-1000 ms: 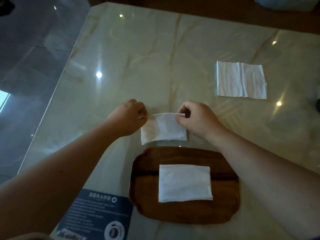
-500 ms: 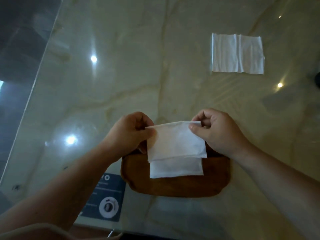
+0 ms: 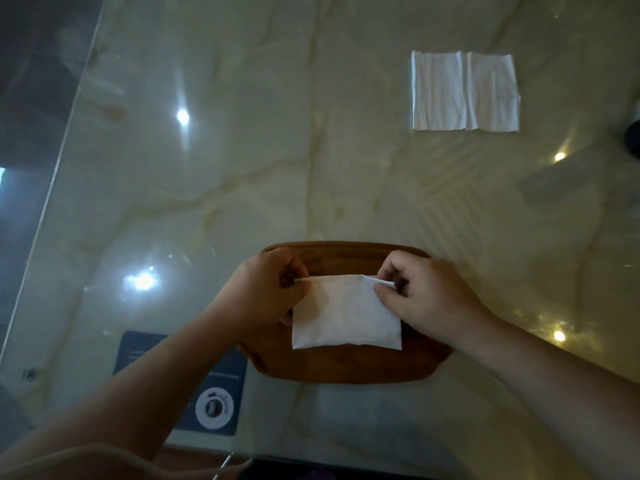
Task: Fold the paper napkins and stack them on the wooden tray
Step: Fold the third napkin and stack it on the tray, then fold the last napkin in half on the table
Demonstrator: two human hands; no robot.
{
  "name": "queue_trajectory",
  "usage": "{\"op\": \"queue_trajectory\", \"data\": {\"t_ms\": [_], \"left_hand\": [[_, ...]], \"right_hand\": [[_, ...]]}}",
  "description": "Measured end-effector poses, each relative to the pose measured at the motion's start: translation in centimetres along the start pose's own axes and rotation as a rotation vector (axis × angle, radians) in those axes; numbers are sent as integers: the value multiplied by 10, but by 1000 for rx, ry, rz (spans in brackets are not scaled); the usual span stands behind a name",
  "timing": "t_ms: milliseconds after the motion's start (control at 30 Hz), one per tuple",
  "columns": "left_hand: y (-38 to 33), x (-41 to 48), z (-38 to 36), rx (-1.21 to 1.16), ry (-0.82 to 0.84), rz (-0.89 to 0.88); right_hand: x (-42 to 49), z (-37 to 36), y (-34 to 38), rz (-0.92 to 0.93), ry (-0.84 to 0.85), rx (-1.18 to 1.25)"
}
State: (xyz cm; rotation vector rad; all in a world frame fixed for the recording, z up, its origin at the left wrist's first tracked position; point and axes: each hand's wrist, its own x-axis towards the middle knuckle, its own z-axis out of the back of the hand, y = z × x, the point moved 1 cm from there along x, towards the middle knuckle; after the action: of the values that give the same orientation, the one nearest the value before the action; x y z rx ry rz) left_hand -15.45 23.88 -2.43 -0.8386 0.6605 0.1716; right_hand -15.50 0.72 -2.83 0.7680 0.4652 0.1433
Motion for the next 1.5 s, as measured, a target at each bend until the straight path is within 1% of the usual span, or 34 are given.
{"op": "queue_trajectory", "data": {"t_ms": [100,167,233,333,567,633,733,933,1000,1133,1233,1333,1500], "left_hand": [[1,0,2,97,-20,-17],[1,-2,4,256,-62,-85],[0,-4,7,377,-134,-190],[-7,-2,15,454,-203,-318],[-37,32,22,644,-218,-498],[-52,45,20,694,-222,-544],[-74,65,18,732,-230,-570],[-119,107,17,776,-210,-559],[-134,123,13,790,-207,-557],[-164,157,4,748,-264,-537],[-178,181,-7,719,-291,-546],[-184,205,-19,766,-283,-552],[-185,227,-30,812,-251,-564]], "right_hand": [[2,1,3,49,-3,-97],[3,2,3,97,12,-227],[4,5,1,143,-9,-343],[8,17,-2,159,-69,-391],[32,39,-2,203,-201,-545],[42,46,-3,196,-250,-558],[59,64,-10,162,-276,-569],[91,119,-44,-4,-281,-626],[99,139,-60,-55,-312,-594],[119,177,-95,-227,-380,-371],[137,195,-118,-301,-411,-323],[149,203,-131,-333,-425,-313],[161,197,-134,-299,-418,-294]]}}
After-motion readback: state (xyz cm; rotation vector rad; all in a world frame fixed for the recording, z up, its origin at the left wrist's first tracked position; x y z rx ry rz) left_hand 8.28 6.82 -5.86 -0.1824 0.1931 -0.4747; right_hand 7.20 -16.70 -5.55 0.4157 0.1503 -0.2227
